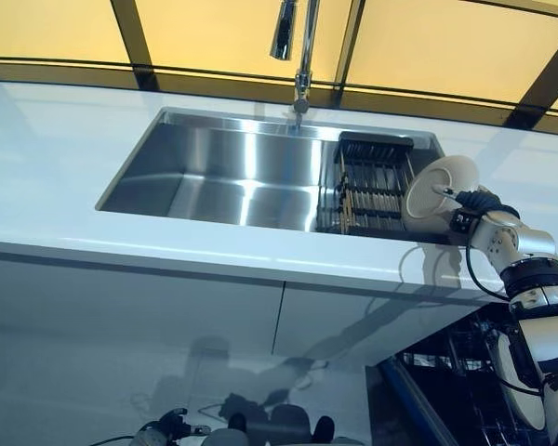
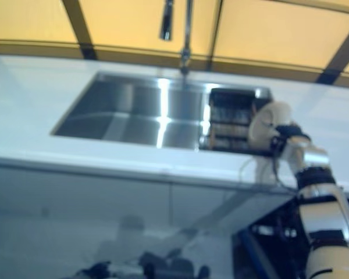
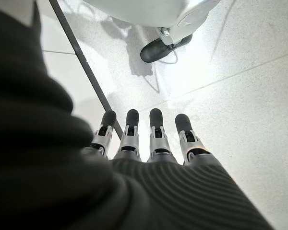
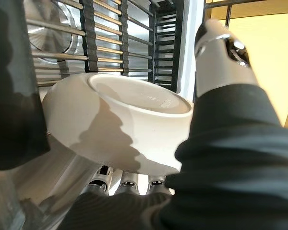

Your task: Take plates into dishwasher

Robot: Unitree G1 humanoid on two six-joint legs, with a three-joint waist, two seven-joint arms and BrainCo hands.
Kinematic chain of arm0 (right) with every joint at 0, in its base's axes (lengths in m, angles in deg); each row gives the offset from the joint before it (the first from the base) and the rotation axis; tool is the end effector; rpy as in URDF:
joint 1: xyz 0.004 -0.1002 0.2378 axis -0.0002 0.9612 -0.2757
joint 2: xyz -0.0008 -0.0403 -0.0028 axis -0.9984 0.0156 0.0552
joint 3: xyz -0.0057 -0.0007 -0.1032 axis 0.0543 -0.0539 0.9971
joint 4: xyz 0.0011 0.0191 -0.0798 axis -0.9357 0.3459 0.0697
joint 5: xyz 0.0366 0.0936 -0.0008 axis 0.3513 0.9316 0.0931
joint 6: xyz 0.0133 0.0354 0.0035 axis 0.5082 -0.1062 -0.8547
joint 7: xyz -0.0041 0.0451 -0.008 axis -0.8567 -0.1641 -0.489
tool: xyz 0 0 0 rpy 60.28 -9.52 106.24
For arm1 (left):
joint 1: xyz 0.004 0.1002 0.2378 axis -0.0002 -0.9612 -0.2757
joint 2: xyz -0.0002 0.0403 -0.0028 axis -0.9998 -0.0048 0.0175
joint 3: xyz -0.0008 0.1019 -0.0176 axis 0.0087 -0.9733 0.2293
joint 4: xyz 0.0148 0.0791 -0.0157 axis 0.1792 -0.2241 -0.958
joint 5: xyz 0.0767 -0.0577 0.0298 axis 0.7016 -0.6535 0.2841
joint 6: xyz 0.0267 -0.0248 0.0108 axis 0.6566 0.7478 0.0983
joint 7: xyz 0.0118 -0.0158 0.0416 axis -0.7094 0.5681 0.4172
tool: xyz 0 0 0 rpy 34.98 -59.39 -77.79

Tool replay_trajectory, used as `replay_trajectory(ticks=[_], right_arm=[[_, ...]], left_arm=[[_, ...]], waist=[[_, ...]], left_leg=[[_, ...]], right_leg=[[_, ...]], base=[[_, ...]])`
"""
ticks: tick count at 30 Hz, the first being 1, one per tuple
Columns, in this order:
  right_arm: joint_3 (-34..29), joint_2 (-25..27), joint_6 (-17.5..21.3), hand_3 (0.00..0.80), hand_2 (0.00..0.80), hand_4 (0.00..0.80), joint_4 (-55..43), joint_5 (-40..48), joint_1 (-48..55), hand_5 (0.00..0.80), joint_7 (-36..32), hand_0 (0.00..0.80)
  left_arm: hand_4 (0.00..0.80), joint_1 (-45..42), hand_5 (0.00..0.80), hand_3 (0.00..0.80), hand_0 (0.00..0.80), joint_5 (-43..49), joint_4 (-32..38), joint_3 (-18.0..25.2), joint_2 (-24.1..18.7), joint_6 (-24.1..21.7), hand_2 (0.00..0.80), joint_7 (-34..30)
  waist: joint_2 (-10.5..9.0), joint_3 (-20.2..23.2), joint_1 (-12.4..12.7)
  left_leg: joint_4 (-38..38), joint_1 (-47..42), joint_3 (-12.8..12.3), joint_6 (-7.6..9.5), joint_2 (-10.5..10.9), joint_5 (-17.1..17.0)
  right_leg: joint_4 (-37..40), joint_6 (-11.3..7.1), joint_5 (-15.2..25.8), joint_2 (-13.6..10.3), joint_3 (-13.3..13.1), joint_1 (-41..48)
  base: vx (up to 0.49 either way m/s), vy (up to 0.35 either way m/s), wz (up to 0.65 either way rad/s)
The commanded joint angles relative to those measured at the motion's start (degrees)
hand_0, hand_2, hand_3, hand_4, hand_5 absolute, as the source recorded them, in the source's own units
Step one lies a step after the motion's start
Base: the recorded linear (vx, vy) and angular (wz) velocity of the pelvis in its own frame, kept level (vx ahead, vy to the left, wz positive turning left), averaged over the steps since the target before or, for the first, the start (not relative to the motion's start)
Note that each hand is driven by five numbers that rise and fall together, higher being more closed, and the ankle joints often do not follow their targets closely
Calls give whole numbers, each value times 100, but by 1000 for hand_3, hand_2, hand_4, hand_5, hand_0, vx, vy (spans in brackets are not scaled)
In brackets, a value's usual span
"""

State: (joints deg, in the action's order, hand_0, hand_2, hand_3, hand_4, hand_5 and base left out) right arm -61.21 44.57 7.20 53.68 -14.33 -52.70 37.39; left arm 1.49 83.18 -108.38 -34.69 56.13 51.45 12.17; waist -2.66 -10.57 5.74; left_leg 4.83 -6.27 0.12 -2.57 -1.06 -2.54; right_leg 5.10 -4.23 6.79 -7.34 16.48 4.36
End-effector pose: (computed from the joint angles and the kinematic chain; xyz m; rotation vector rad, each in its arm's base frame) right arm 0.3245 -0.2929 0.1583 0.0224 0.3359 -0.4785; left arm 0.0878 0.2398 -0.1048 0.5727 1.1923 -0.1743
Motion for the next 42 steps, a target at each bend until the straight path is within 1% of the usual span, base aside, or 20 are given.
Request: replay_trajectory(ticks=[1,4,8,11,15,19,28,42], right_arm=[[252,294,442,0,0,0,60,120,-803,0,324,0],[217,324,544,0,0,0,103,131,-818,0,514,0],[187,348,537,0,0,0,87,161,-820,0,673,0],[199,400,480,0,0,0,106,97,-803,0,695,0],[235,481,283,0,0,0,204,-45,-789,0,728,0],[267,500,172,0,0,0,343,-60,-816,0,676,0],[300,514,111,0,0,0,536,-110,-815,0,408,0],[327,373,56,0,0,0,413,-43,-791,0,523,0]], left_arm=[[0,86,0,0,0,-46,-63,-343,167,-129,0,33],[0,72,0,0,0,-80,-68,-375,195,-147,0,54],[0,85,0,0,0,-92,-86,-415,205,-183,0,74],[0,103,0,0,0,-119,-75,-434,186,-192,0,66],[0,126,0,0,0,-171,-45,-442,176,-196,0,58],[0,148,0,0,0,-214,-24,-442,193,-173,0,82],[0,151,0,0,0,-217,-7,-433,140,-156,0,71],[0,189,0,0,0,-244,50,-433,90,-109,0,62]], waist=[[9,41,169],[22,40,179],[25,26,170],[22,20,159],[26,5,155],[21,-10,168],[5,-25,190],[-28,-86,197]], left_leg=[[17,131,-422,-167,-28,145],[17,164,-421,-189,-29,124],[17,187,-425,-193,-20,116],[17,195,-432,-186,-12,113],[17,209,-445,-170,0,111],[17,213,-443,-149,24,120],[17,216,-438,-101,52,146],[17,227,-478,-25,90,175]], right_leg=[[-72,2,-373,320,96,115],[-60,9,-387,321,109,121],[-52,18,-408,321,106,133],[-52,20,-414,318,94,136],[-57,19,-414,313,88,126],[-51,15,-416,307,75,131],[-43,-10,-401,302,42,147],[-57,-48,-369,281,-31,125]], base=[[0,0,0],[0,0,0],[0,0,0],[0,0,0],[-2,8,0],[-3,15,1],[1,3,0],[0,2,0]])
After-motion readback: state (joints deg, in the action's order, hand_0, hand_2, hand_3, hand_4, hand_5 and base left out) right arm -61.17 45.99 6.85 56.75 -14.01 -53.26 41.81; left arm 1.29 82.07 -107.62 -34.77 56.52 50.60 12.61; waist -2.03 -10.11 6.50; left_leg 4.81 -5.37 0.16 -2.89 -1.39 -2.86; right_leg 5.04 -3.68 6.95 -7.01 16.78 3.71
